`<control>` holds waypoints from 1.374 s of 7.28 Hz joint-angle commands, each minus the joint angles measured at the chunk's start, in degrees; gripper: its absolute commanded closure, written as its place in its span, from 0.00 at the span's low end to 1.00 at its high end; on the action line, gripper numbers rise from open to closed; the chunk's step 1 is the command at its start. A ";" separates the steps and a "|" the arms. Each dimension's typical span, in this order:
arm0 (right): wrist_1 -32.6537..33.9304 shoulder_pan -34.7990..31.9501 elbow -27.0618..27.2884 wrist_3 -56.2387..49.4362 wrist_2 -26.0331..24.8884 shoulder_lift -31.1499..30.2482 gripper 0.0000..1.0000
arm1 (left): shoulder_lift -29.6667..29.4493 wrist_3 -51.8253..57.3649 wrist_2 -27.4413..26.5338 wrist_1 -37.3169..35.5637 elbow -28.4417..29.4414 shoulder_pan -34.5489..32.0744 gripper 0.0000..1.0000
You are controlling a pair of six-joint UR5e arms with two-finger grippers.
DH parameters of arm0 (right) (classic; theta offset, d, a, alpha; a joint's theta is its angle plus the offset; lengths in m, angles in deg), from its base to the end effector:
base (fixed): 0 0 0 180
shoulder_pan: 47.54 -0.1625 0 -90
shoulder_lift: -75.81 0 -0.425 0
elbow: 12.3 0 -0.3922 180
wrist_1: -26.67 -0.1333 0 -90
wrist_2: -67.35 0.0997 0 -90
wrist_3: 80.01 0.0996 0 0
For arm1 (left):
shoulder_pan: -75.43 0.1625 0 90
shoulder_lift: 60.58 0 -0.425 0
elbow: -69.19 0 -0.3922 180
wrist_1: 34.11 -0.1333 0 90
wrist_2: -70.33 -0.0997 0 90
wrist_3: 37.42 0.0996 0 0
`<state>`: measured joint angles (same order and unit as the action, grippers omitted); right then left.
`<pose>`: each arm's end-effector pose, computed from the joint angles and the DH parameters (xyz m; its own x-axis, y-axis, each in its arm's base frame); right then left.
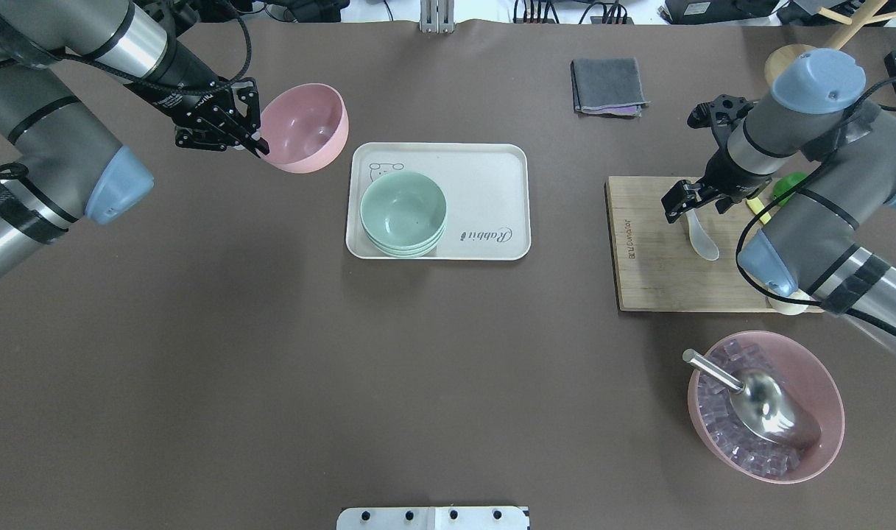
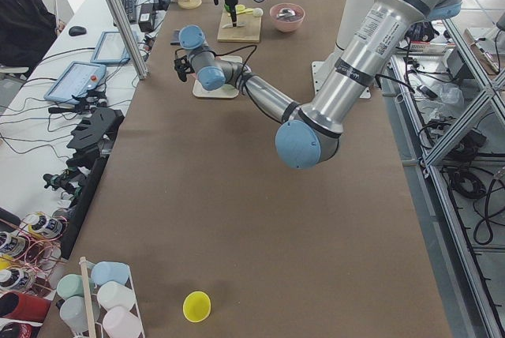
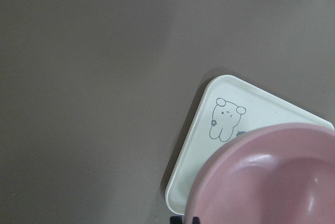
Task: Stack pink bowl on green and place spoon
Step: 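Carry the pink bowl toward the tray while the right gripper grasps the white spoon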
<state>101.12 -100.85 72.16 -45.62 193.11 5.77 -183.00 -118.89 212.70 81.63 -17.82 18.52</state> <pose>-0.3291 -0.5674 0.4845 0.6854 -0.2009 0.6999 0.1581 0.9793 0.1263 0.3236 -0.5963 0.2814 0.3316 -0.3430 -0.8789 0.1086 0.9393 -0.3256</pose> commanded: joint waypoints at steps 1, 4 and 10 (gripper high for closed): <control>-0.62 0.49 -1.05 -0.12 -0.16 0.51 0.16 | -0.01 0.00 -0.51 0.18 -0.01 0.22 1.00; -0.62 0.40 -2.72 -0.11 -0.25 1.83 0.29 | 0.08 0.08 -0.51 0.27 0.17 0.23 1.00; -0.62 -0.30 -2.64 -0.38 0.10 1.48 1.00 | 0.08 0.00 -2.01 0.36 0.08 1.45 1.00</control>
<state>100.51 -100.91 69.50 -45.83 193.07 7.25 -182.92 -118.82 210.92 81.96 -17.66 19.76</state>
